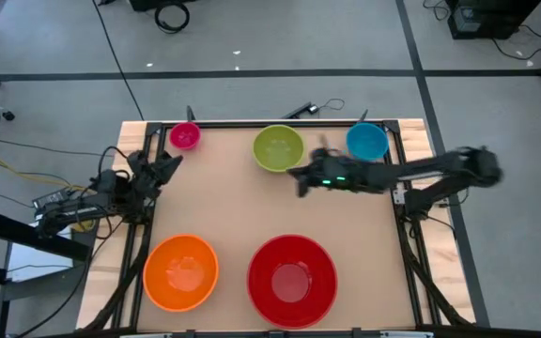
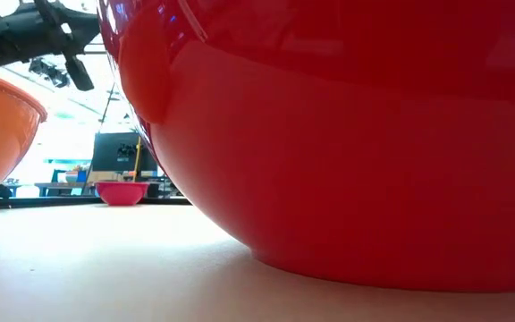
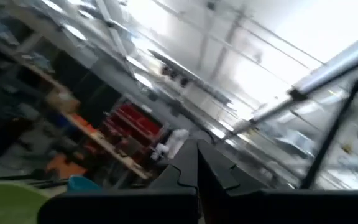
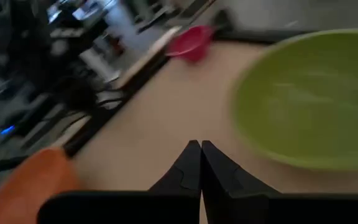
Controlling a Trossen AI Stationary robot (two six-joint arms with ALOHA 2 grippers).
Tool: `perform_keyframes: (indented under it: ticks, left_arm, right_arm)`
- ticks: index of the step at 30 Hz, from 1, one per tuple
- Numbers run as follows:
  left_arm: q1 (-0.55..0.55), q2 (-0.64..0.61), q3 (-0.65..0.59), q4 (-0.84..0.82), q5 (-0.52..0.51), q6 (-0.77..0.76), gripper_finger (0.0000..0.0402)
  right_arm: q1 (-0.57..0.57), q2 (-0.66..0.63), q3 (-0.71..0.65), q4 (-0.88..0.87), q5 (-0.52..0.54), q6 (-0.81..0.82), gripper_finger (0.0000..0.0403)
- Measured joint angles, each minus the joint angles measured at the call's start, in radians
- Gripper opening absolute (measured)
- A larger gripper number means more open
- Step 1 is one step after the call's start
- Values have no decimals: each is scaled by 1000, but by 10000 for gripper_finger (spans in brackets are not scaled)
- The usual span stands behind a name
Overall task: Nest bowls inside each other
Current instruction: Stack the orange bowl on top of the red bowl
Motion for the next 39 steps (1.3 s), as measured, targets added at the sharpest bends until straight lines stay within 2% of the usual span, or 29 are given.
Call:
perform_keyframes:
  ticks: [5, 9, 16, 19, 22, 28, 35, 39]
  left_arm:
    - [0, 9, 26, -39, 161, -2, 6]
    - [0, 7, 46, -59, 238, -17, 31]
    - [0, 7, 53, -91, 253, -18, 90]
    - [0, 8, 53, -113, 244, 1, 112]
    - [0, 7, 53, -141, 198, 41, 127]
    - [0, 7, 53, -176, 68, 120, 135]
    - [0, 7, 53, -233, 58, 137, 135]
    - [0, 7, 53, -271, 58, 138, 135]
  right_arm:
    - [6, 334, 333, -6, -265, 10, 13]
    - [14, 549, 578, -16, -464, 13, 45]
    - [50, 805, 892, -30, -555, -42, 161]
    - [65, 881, 976, -39, -640, -38, 213]
    - [82, 950, 1043, -64, -668, 20, 246]
    - [117, 1061, 1137, -117, -671, 4, 245]
    - [145, 1088, 1159, -156, -653, -28, 230]
    - [153, 1086, 1159, -206, -634, -41, 191]
